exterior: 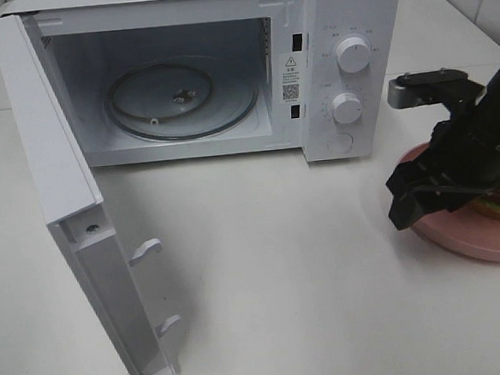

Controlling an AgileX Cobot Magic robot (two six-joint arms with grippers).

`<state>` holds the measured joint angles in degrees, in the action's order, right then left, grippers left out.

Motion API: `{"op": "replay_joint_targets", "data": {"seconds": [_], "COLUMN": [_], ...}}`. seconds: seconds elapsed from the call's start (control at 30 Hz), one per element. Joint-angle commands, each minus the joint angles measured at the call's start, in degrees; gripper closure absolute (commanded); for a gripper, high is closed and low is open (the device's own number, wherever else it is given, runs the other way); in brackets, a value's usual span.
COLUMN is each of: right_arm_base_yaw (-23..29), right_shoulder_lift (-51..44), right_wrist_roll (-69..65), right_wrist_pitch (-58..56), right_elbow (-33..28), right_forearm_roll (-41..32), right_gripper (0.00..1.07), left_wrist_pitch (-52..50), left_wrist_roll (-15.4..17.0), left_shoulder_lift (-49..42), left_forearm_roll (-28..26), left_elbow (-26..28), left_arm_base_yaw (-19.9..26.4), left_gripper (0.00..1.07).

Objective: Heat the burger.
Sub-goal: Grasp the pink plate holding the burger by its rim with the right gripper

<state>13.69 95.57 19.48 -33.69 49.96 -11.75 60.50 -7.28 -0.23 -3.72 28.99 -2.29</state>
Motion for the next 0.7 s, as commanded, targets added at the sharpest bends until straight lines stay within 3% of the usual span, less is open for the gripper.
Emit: {"op": "replay_joint_targets", "data": {"seconds": [0.03, 0.27, 0.57, 0.63, 0.67, 0.7], "right_arm_base_yaw": [2.2, 2.6, 2.6, 2.6, 2.6, 2.6], "right_shoulder_lift": [3.2, 8.6, 12.9, 13.3, 13.3, 13.3], "right_wrist_roll": [1.8, -2.5, -4.0, -4.0, -4.0, -4.0], "right_wrist_pitch": [3.5, 8.1, 10.3, 10.0, 10.0, 10.0], "right_elbow": [0.0, 0.1, 0.1, 0.1, 0.1, 0.1], "right_forearm_roll": [1.9, 10.4, 11.1, 11.1, 11.1, 11.1], "right_gripper": [0.36, 0.36, 0.39, 0.49, 0.49, 0.62], "left_wrist_pitch": [-0.8, -0.8, -0.8, -0.8, -0.8, -0.8], "left_wrist_roll": [-0.1, -0.1, -0.1, -0.1, -0.1, -0.1], "left_shoulder_lift": [-1.2, -1.2, -1.2, -1.2, -1.2, -1.2], "left_forearm_roll": [-0.4, -0.4, -0.4, -0.4, -0.4, -0.4], "left_elbow": [-0.1, -0.1, -0.1, -0.1, -0.1, -0.1], "left_arm_base_yaw": [0.1, 0.1, 0.1, 0.1, 0.1, 0.1], "left_gripper": [1.06, 1.06, 1.06, 1.06, 1.06, 1.06]}}
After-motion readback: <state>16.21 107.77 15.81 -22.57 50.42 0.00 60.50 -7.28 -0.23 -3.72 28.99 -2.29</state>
